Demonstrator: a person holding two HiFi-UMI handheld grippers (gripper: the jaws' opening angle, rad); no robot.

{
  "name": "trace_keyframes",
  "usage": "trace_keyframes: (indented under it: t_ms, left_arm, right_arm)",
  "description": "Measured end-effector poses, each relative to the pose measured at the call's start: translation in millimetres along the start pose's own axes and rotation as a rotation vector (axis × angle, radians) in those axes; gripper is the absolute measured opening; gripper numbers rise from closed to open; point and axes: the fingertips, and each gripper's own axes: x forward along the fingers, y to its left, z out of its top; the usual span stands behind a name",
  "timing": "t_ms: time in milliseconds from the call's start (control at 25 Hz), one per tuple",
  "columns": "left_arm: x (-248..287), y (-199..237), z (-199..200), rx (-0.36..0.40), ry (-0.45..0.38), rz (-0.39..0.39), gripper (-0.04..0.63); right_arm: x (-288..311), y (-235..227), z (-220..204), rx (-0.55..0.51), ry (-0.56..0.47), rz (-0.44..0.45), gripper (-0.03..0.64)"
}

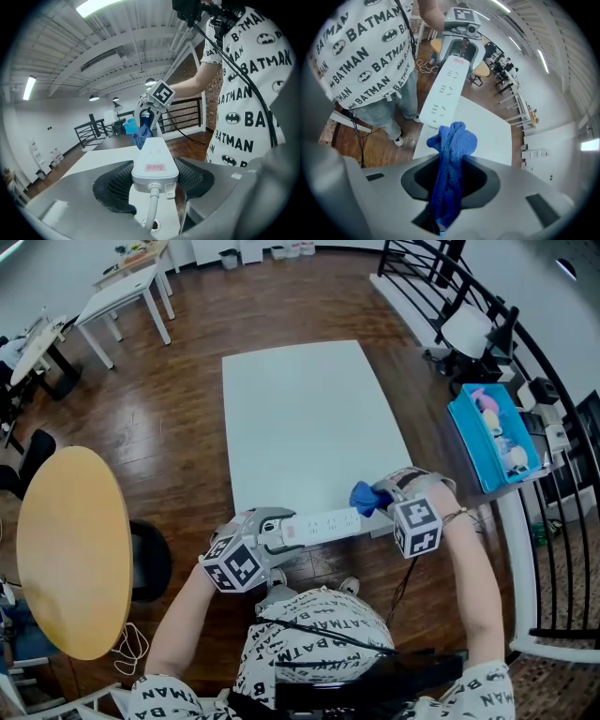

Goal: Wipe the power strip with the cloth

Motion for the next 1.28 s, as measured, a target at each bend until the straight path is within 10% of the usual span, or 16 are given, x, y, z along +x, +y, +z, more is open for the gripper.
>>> trace_keyframes:
  t_ms: [880, 1280]
  left_arm:
    - [28.8, -15.0, 16.5, 0.063, -0.006, -0.066, 0.278]
    - [28.8, -19.2, 11.6, 0.071, 0.014, -0.069, 0.278]
  right_arm:
    - [-19.2, -35.2, 109.2, -0.026, -0.284, -0.033, 0.120]
    - [-13.0, -28.5, 116.1, -0.133, -0.237, -0.024, 0.120]
